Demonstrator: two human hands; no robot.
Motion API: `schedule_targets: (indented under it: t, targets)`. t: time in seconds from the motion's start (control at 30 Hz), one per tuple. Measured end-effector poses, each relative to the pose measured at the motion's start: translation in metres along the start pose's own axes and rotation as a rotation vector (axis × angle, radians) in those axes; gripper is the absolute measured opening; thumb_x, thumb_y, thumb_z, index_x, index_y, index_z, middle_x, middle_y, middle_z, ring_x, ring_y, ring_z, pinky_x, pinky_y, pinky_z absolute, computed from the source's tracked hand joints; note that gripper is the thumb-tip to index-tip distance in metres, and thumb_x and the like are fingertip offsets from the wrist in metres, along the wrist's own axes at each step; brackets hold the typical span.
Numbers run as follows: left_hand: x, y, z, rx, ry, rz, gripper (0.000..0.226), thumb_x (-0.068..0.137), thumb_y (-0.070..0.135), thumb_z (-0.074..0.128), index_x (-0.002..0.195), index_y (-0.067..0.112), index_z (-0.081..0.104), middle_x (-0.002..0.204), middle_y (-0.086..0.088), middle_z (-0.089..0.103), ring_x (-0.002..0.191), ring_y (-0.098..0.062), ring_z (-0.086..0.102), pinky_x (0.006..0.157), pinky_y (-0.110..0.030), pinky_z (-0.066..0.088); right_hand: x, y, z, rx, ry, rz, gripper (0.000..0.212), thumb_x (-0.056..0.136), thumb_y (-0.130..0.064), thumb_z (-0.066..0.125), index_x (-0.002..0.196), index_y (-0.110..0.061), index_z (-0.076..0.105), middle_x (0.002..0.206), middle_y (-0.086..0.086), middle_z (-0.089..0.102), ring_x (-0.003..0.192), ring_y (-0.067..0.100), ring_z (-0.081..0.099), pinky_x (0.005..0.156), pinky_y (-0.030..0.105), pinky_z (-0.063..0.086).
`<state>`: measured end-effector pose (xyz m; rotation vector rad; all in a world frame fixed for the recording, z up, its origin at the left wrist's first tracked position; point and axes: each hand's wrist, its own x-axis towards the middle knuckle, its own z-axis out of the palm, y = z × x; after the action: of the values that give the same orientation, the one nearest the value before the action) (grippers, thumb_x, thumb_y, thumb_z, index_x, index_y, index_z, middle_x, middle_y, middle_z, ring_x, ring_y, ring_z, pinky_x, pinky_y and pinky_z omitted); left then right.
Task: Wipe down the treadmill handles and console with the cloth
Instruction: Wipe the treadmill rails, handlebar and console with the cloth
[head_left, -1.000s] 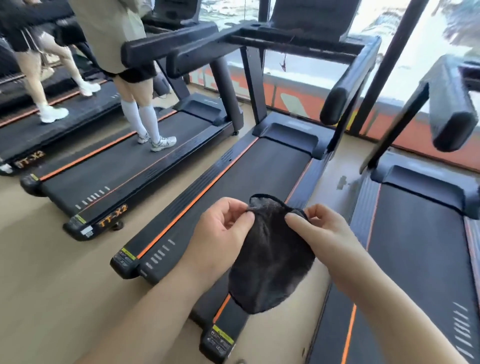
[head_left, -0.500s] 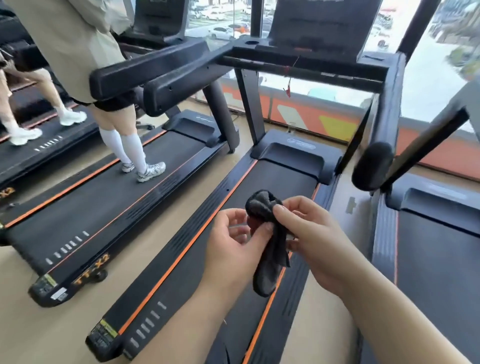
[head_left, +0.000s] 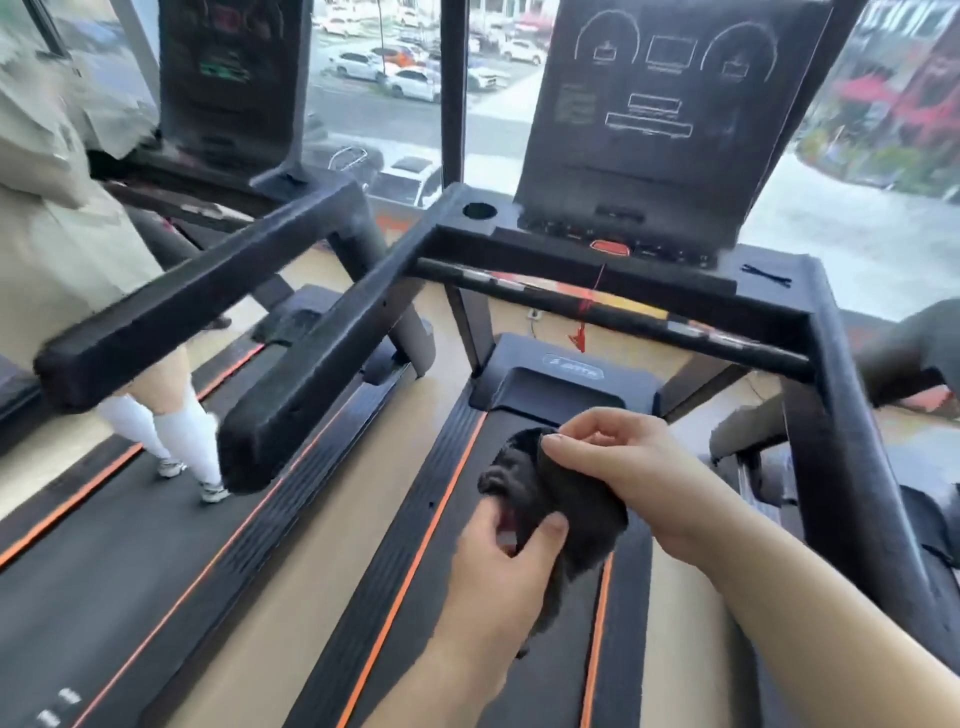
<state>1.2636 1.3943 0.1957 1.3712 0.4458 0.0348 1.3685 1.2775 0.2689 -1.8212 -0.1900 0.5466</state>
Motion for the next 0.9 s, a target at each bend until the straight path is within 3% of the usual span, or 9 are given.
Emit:
schedule_targets:
  t: [0.13,0.23,0.33,0.4,0.47,0.53,0.6,0.7,0.9]
  targets:
    - [0.048,0.066,-0.012,0.004,0.04,-0.033,0.014,0.101,0.019,0.063,0.102,0.023,0.076,0.1,0.001,0.079,0.1,-0.021,0.075,0.095,-0.05,0.057,0.053,-0.054,-0.014,-0.092,0.112,-0.006,0.014,0.088,-0.032,0.077,0.085,-0.019,0.075,0.079,0.003,0.073,0.065,0.009,0.063,0.057,0.02,0.048]
    - [0.094,0.107,-0.011,0.021,0.059,-0.041,0.015,0.102,0.017,0.061,0.103,0.019,0.076,0.098,-0.001,0.08,0.099,-0.021,0.075,0.093,-0.046,0.059,0.098,-0.076,-0.035,-0.16,0.233,0.0,0.013,0.092,-0.035,0.069,0.091,-0.022,0.072,0.079,-0.002,0.067,0.065,0.013,0.056,0.06,0.028,0.045]
    - [0.148,0.142,-0.009,0.061,0.081,-0.014,0.014,0.103,0.016,0.06,0.104,0.017,0.074,0.096,0.0,0.08,0.096,-0.019,0.076,0.091,-0.041,0.059,0.148,-0.087,-0.056,-0.182,0.28,-0.019,0.012,0.093,-0.033,0.068,0.096,-0.022,0.07,0.08,-0.005,0.066,0.062,0.009,0.057,0.055,0.024,0.048]
    - [0.186,0.161,-0.006,0.077,0.108,-0.006,0.013,0.103,0.016,0.059,0.104,0.017,0.072,0.092,-0.003,0.08,0.09,-0.021,0.076,0.088,-0.04,0.06,0.185,-0.095,-0.069,-0.189,0.264,-0.026,0.011,0.091,-0.034,0.068,0.096,-0.025,0.07,0.086,-0.003,0.071,0.071,0.016,0.067,0.066,0.03,0.059]
    - [0.225,0.176,-0.003,0.092,0.152,0.006,0.009,0.101,0.018,0.061,0.104,0.021,0.07,0.091,-0.002,0.079,0.089,-0.021,0.076,0.091,-0.045,0.059,0.224,-0.104,-0.083,-0.186,0.219,-0.031,0.012,0.09,-0.038,0.067,0.094,-0.027,0.071,0.091,0.002,0.074,0.084,0.025,0.073,0.081,0.044,0.062]
    - [0.263,0.192,0.002,0.125,0.191,0.023,0.008,0.098,0.022,0.064,0.104,0.026,0.069,0.092,0.005,0.077,0.091,-0.014,0.074,0.095,-0.046,0.057,0.266,-0.116,-0.098,-0.221,0.188,-0.065,0.013,0.09,-0.037,0.065,0.091,-0.026,0.072,0.09,0.002,0.075,0.08,0.024,0.073,0.08,0.048,0.062]
    - [0.3,0.209,0.006,0.116,0.217,0.007,0.013,0.098,0.023,0.064,0.109,0.028,0.069,0.095,0.009,0.077,0.094,-0.01,0.073,0.098,-0.043,0.055,0.308,-0.127,-0.11,-0.271,0.168,-0.121,0.011,0.091,-0.034,0.064,0.09,-0.026,0.072,0.085,-0.003,0.074,0.071,0.014,0.069,0.072,0.039,0.062]
    - [0.351,0.231,0.006,0.102,0.248,-0.011,0.017,0.097,0.024,0.063,0.112,0.029,0.07,0.102,0.008,0.077,0.102,-0.012,0.072,0.101,-0.044,0.054,0.368,-0.139,-0.115,-0.352,0.15,-0.178,0.004,0.092,-0.03,0.065,0.093,-0.028,0.069,0.081,-0.011,0.071,0.061,0.0,0.06,0.06,0.017,0.047]
    - [0.45,0.265,-0.012,0.102,0.304,-0.061,0.019,0.092,0.026,0.055,0.102,0.028,0.072,0.1,0.001,0.078,0.099,-0.021,0.074,0.098,-0.051,0.056,0.482,-0.138,-0.105,-0.527,0.05,-0.216,0.023,0.089,-0.028,0.069,0.112,-0.027,0.065,0.109,-0.01,0.069,0.096,0.007,0.064,0.094,0.028,0.05]
